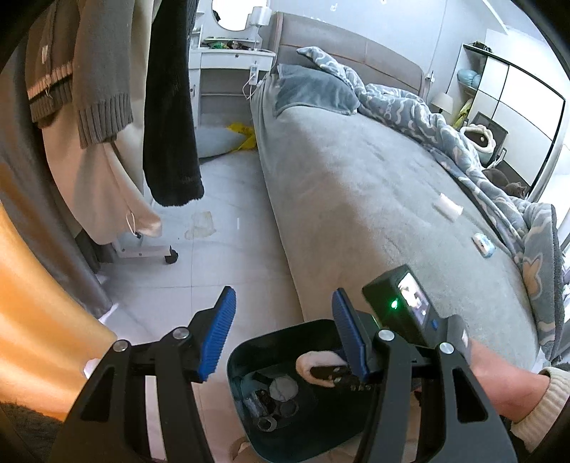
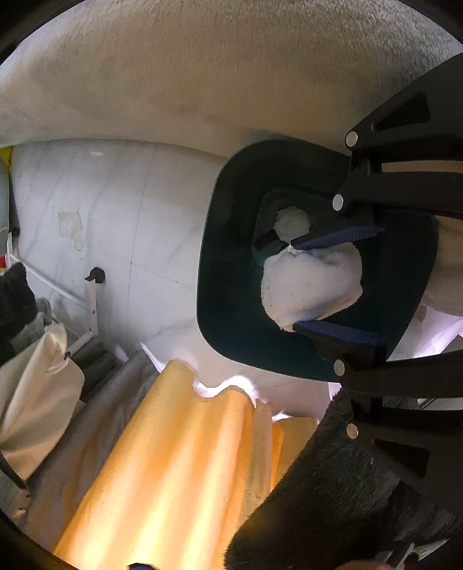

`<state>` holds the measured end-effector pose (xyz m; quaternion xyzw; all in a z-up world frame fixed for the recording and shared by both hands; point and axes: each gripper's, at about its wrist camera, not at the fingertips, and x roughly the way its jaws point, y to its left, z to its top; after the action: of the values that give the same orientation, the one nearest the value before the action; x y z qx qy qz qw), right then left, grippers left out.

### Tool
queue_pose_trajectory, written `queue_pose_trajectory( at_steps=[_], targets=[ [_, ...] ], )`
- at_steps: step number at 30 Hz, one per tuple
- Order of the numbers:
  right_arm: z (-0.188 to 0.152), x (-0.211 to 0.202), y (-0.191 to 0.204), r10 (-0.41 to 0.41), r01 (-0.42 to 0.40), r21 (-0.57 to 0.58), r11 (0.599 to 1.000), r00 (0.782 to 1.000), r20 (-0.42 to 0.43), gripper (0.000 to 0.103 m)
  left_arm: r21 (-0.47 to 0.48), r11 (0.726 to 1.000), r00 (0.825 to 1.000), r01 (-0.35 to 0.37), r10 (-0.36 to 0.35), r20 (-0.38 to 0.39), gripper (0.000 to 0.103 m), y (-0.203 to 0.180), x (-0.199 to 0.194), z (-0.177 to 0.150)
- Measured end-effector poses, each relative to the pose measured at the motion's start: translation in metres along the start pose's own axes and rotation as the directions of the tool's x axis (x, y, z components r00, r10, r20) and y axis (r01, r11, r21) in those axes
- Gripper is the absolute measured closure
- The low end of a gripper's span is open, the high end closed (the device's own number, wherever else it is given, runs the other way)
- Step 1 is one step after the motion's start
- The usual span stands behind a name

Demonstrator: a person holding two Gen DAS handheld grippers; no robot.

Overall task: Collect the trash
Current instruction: 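Open the right tool to drop the white ball into the bin, then move both tools from the bin back over the bed toward the bubble wrap and diaper packet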

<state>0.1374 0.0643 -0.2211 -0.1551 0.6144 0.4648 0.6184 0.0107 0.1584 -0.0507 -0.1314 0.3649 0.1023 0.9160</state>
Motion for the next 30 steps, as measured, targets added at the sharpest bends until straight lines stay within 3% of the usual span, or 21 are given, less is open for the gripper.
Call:
queue_pose_trajectory(
  at_steps=[2, 7, 15, 21, 30],
  targets=[
    [-0.002, 0.003, 0.003, 0.002, -0.002, -0.018, 1.0, 1.0, -0.002, 0.041, 0.005, 1.0, 1.0, 0.001, -0.001, 0.008, 0.044, 0.0, -0.004, 0.002],
    [-0.005, -0.001, 0.009, -0.009, 0.009, -0.042, 0.999, 1.0, 0.001, 0.037, 0.016, 1.0, 1.0, 0.005, -0.005, 0.016, 0.044, -0.002, -0.01, 0.003],
    [-0.004, -0.053, 0.016, 0.02, -0.012, -0.062, 0.998, 0.99, 0.142, 0.032, 0.02, 1.0, 0.998, 0.007, -0.008, 0.063, 0.043, -0.009, -0.02, 0.015],
    [-0.011, -0.098, 0.02, 0.027, -0.001, -0.099, 0.995, 0.966, 0.258, 0.028, 0.037, 0.999, 0.997, 0.015, -0.018, 0.079, 0.04, -0.02, -0.019, 0.029],
    [-0.031, -0.139, 0.002, -0.022, 0.06, -0.088, 0.994, 0.925, 0.38, 0.028, 0.079, 0.996, 0.995, 0.033, -0.04, 0.086, 0.026, -0.039, -0.012, 0.034]
  ],
)
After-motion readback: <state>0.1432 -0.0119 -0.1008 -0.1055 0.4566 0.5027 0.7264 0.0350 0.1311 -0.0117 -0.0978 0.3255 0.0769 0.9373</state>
